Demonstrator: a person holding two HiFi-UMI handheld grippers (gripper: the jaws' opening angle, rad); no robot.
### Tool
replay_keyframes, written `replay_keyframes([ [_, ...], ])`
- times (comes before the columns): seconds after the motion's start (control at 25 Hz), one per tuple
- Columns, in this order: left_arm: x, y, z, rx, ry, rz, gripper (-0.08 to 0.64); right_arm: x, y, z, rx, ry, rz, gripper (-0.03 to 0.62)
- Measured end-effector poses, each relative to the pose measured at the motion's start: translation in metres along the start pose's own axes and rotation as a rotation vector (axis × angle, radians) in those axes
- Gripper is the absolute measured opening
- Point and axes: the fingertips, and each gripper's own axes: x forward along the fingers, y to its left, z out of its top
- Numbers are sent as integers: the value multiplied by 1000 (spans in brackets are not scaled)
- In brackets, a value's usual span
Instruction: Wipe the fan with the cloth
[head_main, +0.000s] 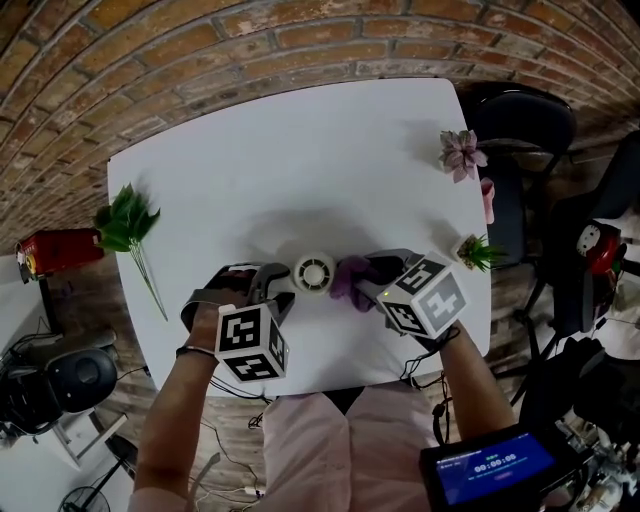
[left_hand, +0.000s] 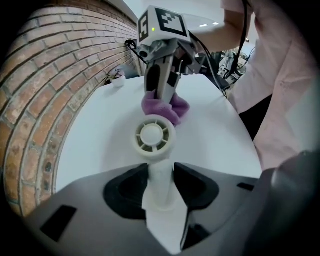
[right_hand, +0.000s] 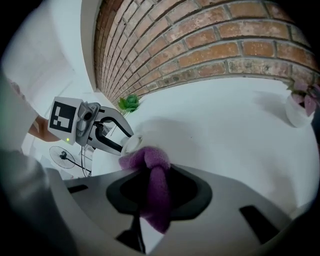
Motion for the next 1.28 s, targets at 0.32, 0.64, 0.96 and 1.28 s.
replay_keyframes([
  [0.32,0,2,1,73,27,-25,173,3,-8,11,-14,4,11,98],
  [0.64,2,-3,1,197,64,-29,173,8,-15,31,-59,-4,-7,98],
  [0.96,7,-23,19,424,66,-49,173,-16,-18,73,-237,-98,-80,98],
  [1.28,12,-23,21,655,147,-30,172,12,15,37,-861,181,20,100],
])
